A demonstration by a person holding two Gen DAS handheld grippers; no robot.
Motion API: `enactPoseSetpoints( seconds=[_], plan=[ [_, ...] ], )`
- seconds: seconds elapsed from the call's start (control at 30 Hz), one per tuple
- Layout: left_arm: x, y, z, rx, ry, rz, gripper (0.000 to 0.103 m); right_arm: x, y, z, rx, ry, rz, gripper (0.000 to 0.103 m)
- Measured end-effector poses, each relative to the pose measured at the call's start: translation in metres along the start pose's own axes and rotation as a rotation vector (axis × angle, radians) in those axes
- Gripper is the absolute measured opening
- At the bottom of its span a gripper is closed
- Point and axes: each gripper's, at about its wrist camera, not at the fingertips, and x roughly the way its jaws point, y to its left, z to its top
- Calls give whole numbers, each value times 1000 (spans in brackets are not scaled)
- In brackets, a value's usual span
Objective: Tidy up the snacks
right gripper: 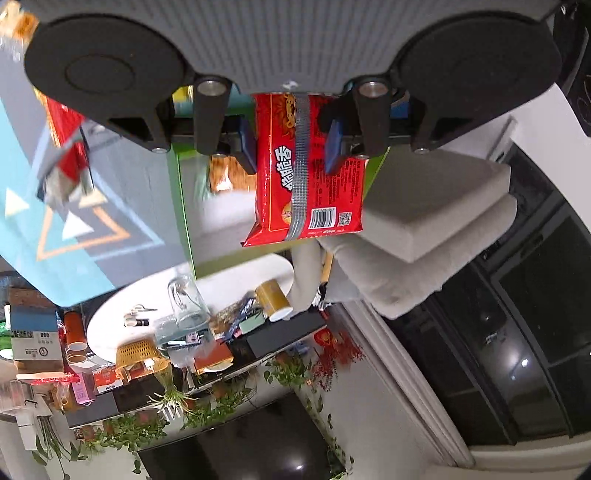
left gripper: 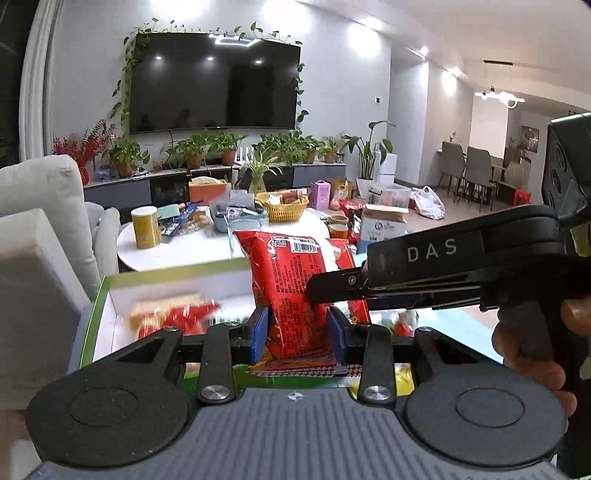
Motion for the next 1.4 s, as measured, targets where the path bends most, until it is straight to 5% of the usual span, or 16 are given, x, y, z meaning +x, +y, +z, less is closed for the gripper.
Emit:
enactPoseSetpoints(
  seconds=[0.27,0.4,0.53,1.03,1.4],
  plan=[
    [52,21,13,-32,11,9,33,43,-16,26,-18,-2,-24,41],
    [84,42,12,-127,32,-8,34,66,-24,34,-19,-3,-45,41],
    [104,58,0,-177,78,40,35,83,-35,34,-27,-20,-138,42],
    [44,34,-16,-126,66,29,46,25,-25,11,-89,16,-167,48],
    [7,-9,-39,-100,110,-10,54,-31,-54,-12,-60,30,-224,48]
  ],
)
